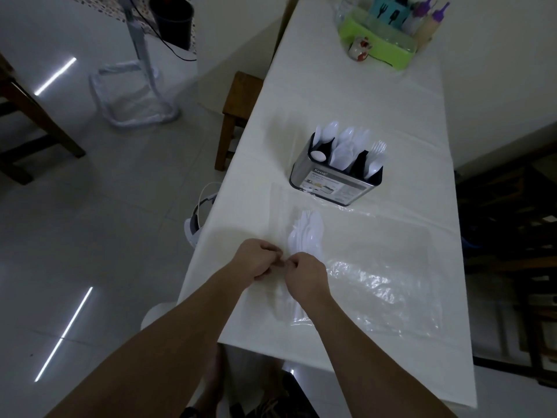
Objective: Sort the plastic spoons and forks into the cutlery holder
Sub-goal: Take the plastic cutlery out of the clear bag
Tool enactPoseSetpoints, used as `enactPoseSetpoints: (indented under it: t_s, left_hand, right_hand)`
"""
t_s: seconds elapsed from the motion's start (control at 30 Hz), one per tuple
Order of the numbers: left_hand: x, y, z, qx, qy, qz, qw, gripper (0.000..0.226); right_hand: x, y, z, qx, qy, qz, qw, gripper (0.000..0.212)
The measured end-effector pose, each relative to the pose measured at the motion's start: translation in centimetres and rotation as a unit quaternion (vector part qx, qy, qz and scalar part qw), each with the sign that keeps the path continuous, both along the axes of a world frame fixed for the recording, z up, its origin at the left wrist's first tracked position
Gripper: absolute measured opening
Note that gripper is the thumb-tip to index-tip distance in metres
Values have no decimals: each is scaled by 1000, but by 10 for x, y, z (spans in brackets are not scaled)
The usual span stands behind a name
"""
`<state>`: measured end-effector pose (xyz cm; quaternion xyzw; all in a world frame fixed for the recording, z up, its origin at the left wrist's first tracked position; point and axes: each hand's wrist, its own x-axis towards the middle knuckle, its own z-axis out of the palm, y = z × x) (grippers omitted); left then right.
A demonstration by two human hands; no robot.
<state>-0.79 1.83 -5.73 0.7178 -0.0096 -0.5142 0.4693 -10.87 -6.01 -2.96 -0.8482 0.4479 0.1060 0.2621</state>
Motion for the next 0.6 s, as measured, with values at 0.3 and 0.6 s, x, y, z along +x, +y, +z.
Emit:
enactPoseSetpoints:
  t_s: [0.3, 0.6]
  left_hand:
    - [-11, -10, -12, 33, -135, -86, 986, 25]
    - [-21, -8, -16, 91, -230, -109, 963, 25]
  right_hand:
    - [-3, 5, 0, -63, 50, 25, 996, 24]
    - [-3, 16, 7, -96, 50, -4, 994, 21]
